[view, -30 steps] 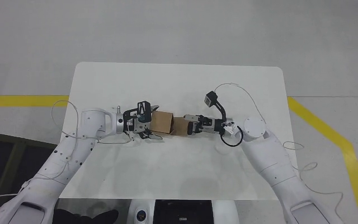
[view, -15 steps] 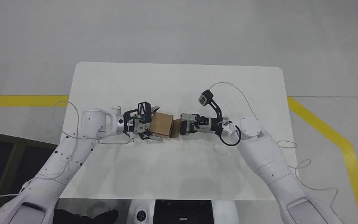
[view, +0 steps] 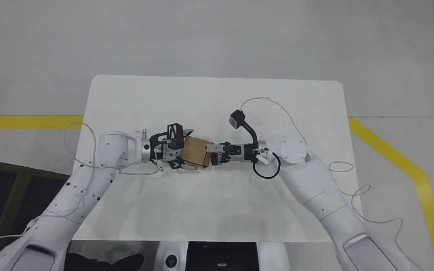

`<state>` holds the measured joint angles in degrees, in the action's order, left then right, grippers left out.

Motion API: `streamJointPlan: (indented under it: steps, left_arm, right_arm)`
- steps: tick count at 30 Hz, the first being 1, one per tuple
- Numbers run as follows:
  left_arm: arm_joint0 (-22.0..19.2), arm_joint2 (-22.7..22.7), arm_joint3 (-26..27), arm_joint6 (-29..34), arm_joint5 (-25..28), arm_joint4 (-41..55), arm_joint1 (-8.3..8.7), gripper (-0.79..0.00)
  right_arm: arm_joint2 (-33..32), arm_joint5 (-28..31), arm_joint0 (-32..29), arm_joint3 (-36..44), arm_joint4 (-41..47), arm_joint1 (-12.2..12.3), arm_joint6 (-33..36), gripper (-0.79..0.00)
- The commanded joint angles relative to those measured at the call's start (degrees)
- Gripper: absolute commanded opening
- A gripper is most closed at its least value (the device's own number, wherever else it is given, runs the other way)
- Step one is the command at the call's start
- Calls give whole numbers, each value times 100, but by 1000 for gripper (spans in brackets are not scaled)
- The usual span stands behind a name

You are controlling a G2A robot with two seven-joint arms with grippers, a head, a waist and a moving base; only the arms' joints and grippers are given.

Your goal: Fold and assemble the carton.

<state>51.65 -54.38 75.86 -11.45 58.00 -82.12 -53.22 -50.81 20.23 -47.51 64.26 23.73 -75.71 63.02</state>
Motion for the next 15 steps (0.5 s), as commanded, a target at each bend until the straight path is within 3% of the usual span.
streamJointPlan:
  steps: [1,3,6,10,15]
  left_arm:
    - [-2,0,0,8,0,-3,1,0]
    - [-1,-1,1,11,0,-1,1,0]
    - [-1,3,4,15,0,-2,3,0]
    - [-2,11,-4,12,0,6,6,0]
    - [-13,27,-6,28,0,10,10,0]
  right_arm:
    - [18,53,8,-6,-118,-6,-101,0]
    - [23,72,18,-4,-255,-4,-161,-12]
    - [9,71,36,39,-634,23,-284,-228]
    - [-61,26,-32,179,-897,66,-390,-397]
    - [-154,-54,-129,356,-1049,118,-390,-409]
